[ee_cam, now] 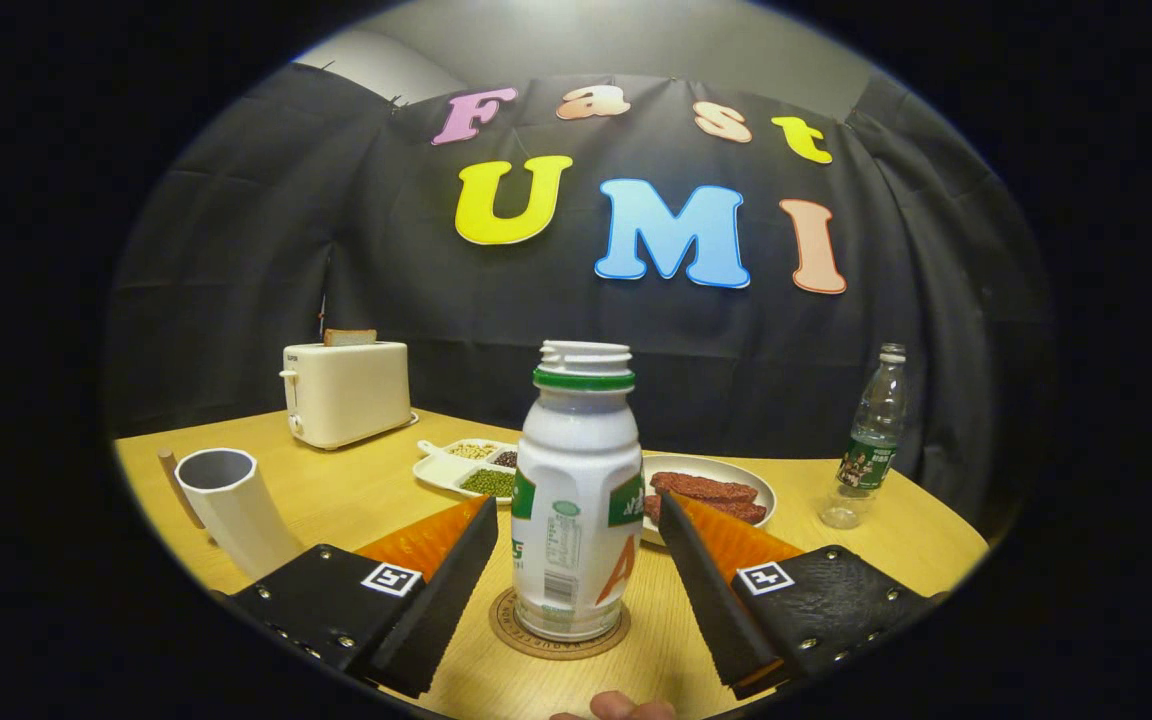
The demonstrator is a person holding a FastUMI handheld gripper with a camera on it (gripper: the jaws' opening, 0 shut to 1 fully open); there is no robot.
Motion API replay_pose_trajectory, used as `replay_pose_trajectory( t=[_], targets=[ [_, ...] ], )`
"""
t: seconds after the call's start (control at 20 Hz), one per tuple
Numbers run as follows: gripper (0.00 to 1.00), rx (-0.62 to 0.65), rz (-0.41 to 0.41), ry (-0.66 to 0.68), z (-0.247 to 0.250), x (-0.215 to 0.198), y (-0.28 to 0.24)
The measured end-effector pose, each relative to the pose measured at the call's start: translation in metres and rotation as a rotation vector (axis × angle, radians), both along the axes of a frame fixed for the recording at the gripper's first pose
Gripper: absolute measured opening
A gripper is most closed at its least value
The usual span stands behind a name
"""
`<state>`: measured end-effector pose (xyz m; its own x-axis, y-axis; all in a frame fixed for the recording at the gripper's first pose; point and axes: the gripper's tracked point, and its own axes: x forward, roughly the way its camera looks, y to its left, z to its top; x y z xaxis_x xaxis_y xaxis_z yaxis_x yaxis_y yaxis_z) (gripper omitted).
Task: Take the bottle from table, then pour the juice into the cup, finally place the bottle on the coaster
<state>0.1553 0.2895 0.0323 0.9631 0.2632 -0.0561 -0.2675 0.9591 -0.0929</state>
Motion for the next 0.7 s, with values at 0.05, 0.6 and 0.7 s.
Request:
replay_pose_trajectory(
  t=[0.05,0.6,0.7],
  targets=[
    [0.99,-0.006,0.000,-0.005,0.002,-0.009,-0.003],
    [0.97,0.077,-0.192,-0.076,0.052,-0.105,-0.121],
    [0.97,0.117,-0.213,-0.085,0.077,-0.121,-0.126]
  ],
)
